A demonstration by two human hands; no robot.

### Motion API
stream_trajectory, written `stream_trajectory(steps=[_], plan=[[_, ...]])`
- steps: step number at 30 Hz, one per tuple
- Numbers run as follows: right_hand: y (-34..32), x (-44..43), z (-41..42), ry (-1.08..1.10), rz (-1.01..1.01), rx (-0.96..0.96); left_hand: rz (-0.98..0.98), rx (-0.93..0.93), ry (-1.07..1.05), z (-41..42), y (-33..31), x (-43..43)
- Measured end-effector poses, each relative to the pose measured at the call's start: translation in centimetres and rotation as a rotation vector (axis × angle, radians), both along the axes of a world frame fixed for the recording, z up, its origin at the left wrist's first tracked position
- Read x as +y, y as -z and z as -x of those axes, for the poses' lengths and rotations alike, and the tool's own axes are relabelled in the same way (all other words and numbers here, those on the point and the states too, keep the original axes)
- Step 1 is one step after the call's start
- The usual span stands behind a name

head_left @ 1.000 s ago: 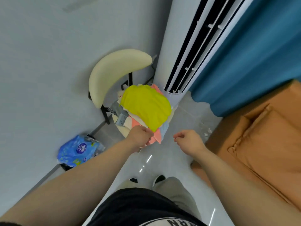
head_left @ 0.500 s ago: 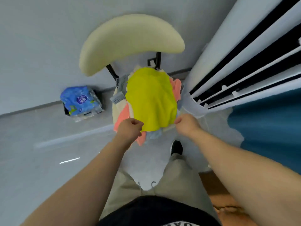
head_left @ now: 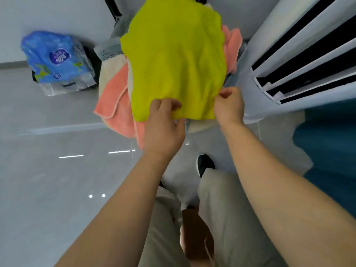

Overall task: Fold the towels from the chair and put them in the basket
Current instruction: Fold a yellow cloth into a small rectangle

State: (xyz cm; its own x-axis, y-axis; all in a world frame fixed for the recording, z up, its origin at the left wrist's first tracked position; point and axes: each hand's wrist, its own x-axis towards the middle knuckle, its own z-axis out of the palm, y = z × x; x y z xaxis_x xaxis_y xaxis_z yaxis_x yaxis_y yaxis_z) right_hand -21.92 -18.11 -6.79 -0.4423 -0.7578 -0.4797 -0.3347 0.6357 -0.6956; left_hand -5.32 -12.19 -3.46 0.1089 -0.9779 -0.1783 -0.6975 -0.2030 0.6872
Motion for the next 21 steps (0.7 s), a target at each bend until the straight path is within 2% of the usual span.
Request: stream_trajectory(steps=[6, 11, 13, 16, 21], plan=[[4.7, 2.0, 1.0, 0.027, 0.33, -0.031, 0.329, -0.104, -0.011, 0.6, 5.0, 1.6], [3.5, 3.8, 1.1, -0.121, 0.428, -0.047, 0.41, -0.123, -0.057, -0.1, 4.9, 1.2], [1.6, 4.7, 1.2, -0.215, 0.49, -0.092, 0.427, -0.116, -0.082, -0.2, 2.7, 2.2], [-3.5, 5.0, 1.3, -0.357, 0.557, -0.064, 0.393, -0.075, -0.187, -0.6, -1.6, 3.4], [-14.6, 5.9, 0.5, -0.504, 0.703, -0.084, 0.442, 0.022, -0.315, -2.0, -9.8, 4.5]])
